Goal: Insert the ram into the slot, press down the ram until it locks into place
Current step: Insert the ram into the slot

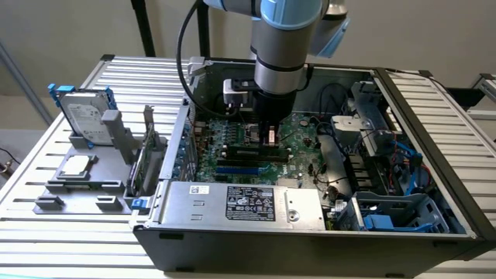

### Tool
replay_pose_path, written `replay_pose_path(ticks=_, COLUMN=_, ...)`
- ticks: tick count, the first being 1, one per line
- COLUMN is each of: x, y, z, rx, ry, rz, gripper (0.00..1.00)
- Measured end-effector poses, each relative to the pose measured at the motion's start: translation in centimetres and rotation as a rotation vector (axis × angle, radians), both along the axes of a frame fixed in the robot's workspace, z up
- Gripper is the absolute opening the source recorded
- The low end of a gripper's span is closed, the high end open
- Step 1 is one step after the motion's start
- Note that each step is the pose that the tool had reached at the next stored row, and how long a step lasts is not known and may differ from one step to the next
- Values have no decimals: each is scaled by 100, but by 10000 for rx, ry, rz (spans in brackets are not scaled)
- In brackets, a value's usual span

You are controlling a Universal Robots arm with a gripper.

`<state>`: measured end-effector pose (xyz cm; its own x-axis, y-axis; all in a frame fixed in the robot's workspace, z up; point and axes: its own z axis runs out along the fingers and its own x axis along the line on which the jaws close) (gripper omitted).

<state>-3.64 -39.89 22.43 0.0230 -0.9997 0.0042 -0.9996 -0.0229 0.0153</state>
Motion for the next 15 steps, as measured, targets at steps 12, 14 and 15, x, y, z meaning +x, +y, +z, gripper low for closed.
replay_pose_path(ticks=12, x=0, y=0, z=187, rx=1, ry=25, rz=0, gripper=21)
replay_pose_path(ticks=14, x=0, y=0, z=262, rx=0, ry=37, rz=0, gripper=21)
replay_pose_path(ticks=15, x=0, y=0, z=291, rx=0, ry=45, rz=0, gripper=21)
